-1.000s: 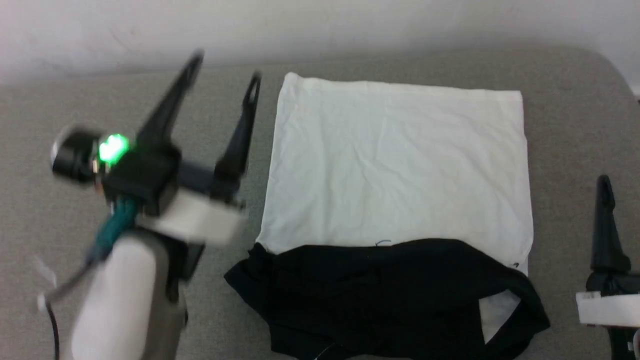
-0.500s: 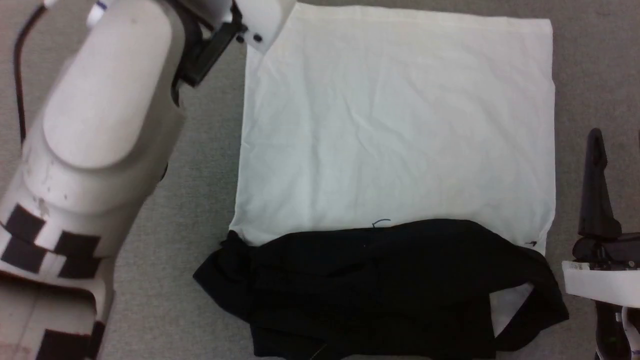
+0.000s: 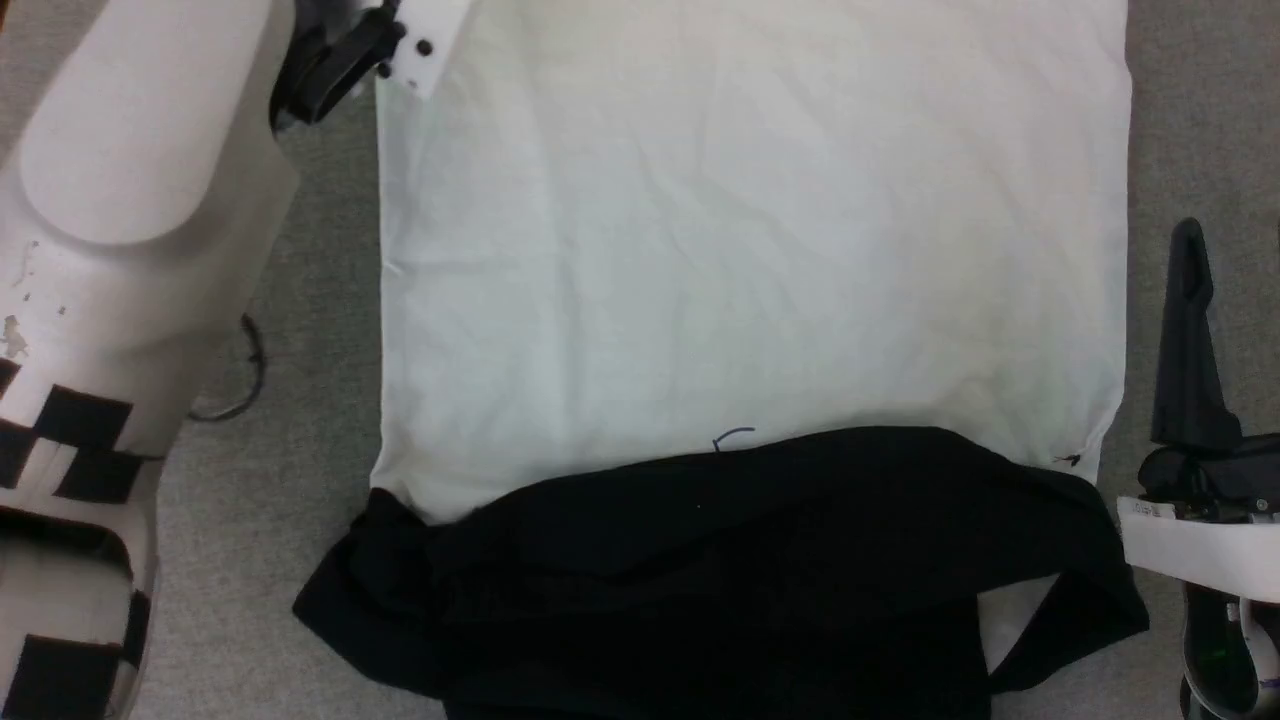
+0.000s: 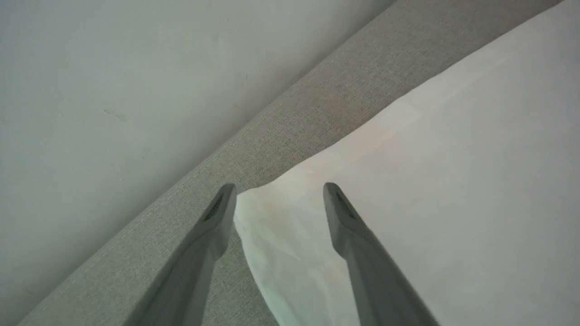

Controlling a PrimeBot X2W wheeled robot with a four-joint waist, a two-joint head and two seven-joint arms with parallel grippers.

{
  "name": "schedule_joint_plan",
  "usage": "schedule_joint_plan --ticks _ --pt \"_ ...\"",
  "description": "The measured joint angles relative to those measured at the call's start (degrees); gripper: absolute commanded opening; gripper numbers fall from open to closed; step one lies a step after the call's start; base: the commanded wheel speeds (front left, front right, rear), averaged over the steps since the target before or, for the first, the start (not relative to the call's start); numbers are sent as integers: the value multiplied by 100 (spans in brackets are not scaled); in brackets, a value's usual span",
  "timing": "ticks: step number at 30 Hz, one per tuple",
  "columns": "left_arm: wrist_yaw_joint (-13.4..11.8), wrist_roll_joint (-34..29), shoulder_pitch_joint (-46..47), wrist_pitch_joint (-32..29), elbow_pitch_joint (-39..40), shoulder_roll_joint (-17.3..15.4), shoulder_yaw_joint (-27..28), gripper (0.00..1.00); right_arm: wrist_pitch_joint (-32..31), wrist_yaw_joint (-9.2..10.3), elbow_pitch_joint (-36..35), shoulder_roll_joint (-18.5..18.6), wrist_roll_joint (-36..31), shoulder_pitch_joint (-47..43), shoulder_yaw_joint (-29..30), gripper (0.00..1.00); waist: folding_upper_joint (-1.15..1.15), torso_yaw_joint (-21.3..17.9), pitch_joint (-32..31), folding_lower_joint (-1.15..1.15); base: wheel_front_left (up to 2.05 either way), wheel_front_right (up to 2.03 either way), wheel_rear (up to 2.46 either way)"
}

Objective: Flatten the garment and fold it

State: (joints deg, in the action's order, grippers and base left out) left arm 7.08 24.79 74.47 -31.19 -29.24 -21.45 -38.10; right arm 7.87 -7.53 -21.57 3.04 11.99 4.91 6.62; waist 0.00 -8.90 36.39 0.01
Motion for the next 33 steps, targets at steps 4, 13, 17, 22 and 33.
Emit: schedule_joint_plan --ticks 4,13,17,22,33 --pt "-163 -23 -1 -464 -140 -156 -46 100 33 0 13 0 0 59 -36 100 0 -81 172 0 0 0 0" --pt "-223 232 -27 -760 140 -222 -9 0 70 0 63 0 -29 104 -62 100 0 -101 293 -1 0 0 0" --pt "-215 282 -167 -487 241 -256 15 0 -126 0 -73 -2 -226 348 -74 100 0 -74 209 -1 0 0 0" --pt "-260 252 -317 3 304 -293 71 0 -833 0 -282 243 63 1202 124 100 0 -70 60 -1 0 0 0" --pt "-289 294 -393 103 493 -314 64 0 -3699 1 1230 1127 1181 3042 910 100 0 28 178 0 0 0 0"
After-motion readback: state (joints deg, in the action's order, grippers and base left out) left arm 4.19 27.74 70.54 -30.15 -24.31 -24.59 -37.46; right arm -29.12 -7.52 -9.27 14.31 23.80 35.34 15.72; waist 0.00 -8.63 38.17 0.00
